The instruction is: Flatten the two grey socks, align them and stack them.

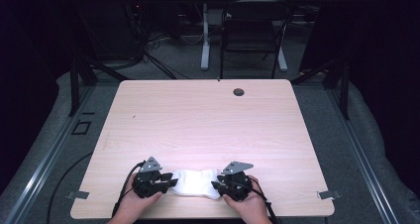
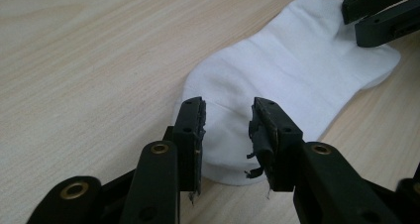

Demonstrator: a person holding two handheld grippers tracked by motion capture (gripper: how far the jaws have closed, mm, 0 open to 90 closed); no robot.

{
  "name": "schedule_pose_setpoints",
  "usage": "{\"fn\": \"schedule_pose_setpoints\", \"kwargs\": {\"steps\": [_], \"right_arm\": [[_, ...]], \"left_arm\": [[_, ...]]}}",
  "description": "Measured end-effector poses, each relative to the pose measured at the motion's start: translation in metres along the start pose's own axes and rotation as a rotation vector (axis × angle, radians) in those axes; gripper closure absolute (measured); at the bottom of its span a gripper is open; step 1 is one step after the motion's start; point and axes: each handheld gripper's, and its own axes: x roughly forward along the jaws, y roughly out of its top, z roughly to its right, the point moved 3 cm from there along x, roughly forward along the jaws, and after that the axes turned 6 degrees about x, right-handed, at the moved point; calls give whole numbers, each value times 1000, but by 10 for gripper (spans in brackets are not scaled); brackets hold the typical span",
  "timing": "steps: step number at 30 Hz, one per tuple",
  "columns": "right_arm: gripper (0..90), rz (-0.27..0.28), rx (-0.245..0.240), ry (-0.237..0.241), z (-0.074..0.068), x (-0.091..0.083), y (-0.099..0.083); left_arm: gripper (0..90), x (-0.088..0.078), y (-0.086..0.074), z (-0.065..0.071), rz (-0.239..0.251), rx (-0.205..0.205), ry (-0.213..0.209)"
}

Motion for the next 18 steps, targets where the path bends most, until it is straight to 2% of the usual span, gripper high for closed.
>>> {"fn": "schedule_pose_setpoints", "kwargs": {"steps": [6, 8, 18], "right_arm": [[674, -24, -7, -6, 0, 3, -3], [675, -26, 0, -5, 0, 3, -4], [683, -27, 1, -3, 0, 4, -5]], "left_arm": [[658, 3, -6, 1, -28, 18, 0], [661, 4, -8, 2, -25, 5, 1], [676, 5, -8, 1, -19, 14, 10]]}}
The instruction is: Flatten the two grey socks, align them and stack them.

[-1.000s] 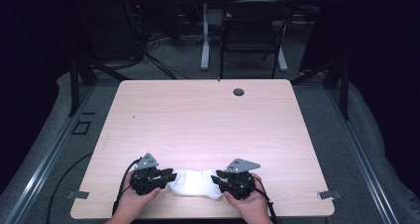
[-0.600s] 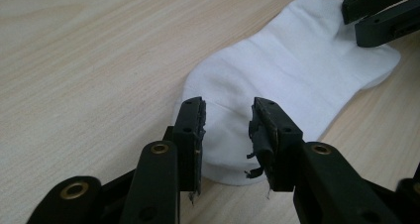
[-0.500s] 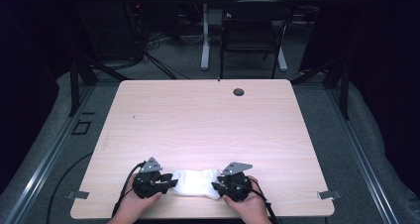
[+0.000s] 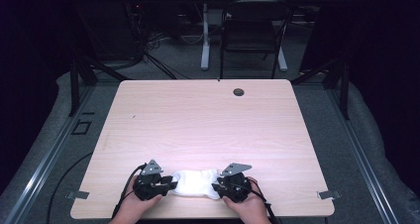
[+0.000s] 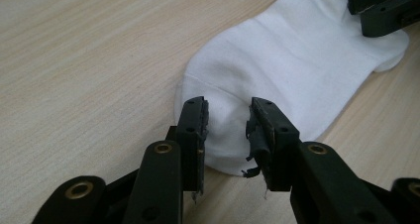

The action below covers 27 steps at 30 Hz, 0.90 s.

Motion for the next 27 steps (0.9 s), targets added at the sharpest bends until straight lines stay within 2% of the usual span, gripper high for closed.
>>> {"fn": "schedule_pose_setpoints", "kwargs": {"steps": [7, 10, 20, 27], "right_arm": [[688, 0, 4, -8, 2, 1, 2], [689, -4, 0, -12, 5, 1, 3], [698, 33, 37, -26, 19, 7, 10], [697, 43, 37, -37, 27, 10, 15]], "left_arm": [[683, 3, 3, -2, 2, 11, 8], [684, 5, 4, -4, 10, 3, 13], [689, 16, 13, -10, 41, -14, 29], [691, 20, 17, -15, 57, -23, 39]]}}
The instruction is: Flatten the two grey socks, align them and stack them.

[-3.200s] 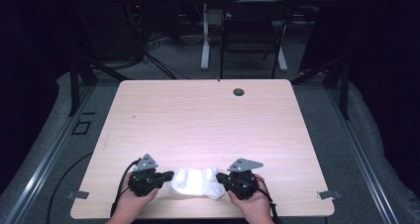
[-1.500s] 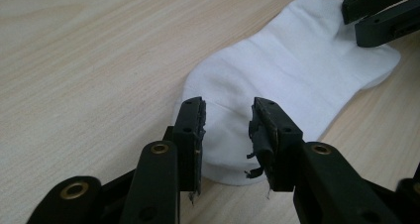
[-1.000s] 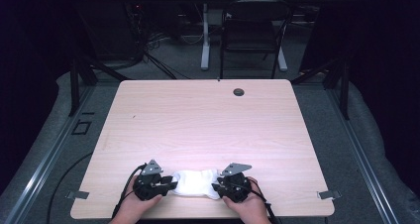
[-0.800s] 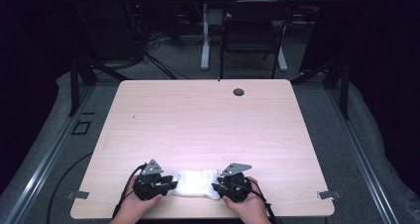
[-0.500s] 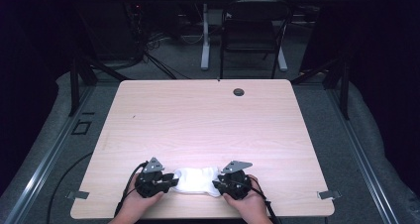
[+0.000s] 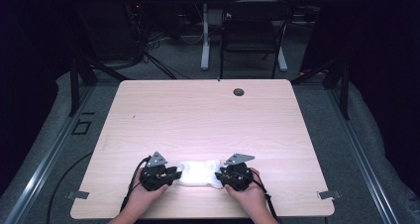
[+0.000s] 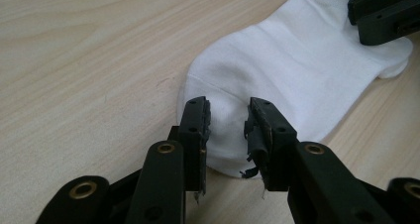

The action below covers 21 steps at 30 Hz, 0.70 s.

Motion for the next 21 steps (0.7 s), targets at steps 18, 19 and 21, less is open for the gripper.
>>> {"fn": "schedule_pose_setpoints", "kwargs": {"steps": [18, 19, 21], "right_arm": [[698, 0, 31, -21, 19, 10, 16], [697, 7, 32, -20, 20, 10, 16], [694, 9, 36, -17, 21, 10, 16]], "left_arm": [[694, 16, 12, -14, 50, -43, 24], [694, 16, 12, -14, 49, -44, 24], [693, 16, 12, -14, 50, -44, 24]]}}
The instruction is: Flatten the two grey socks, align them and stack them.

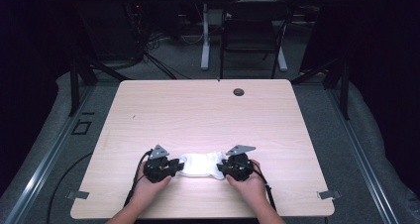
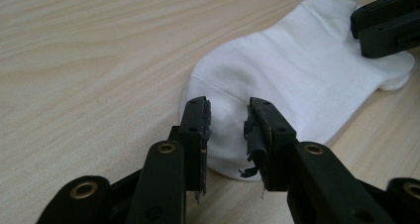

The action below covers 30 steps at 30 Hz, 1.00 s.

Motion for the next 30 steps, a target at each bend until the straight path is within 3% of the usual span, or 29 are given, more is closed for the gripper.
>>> {"fn": "schedule_pose_setpoints", "kwargs": {"steps": [5, 13, 20, 25, 28, 30], "right_arm": [[675, 9, 8, 2, -1, 0, 0], [618, 17, -15, -8, -5, -3, -1], [553, 51, -41, -9, -10, -17, 2], [520, 64, -55, -26, -9, -29, 4], [507, 74, -56, -47, -8, -39, 5], [494, 89, -31, -37, -7, -47, 5]], "left_arm": [[690, 0, 0, 1, 1, -2, 4], [576, -4, 3, 0, 13, -26, -2], [483, -14, 7, 1, 34, -4, 4], [467, -26, 10, 0, 46, 19, 14], [470, -32, 11, 0, 43, 22, 10], [471, -37, 13, 1, 54, 18, -8]]}}
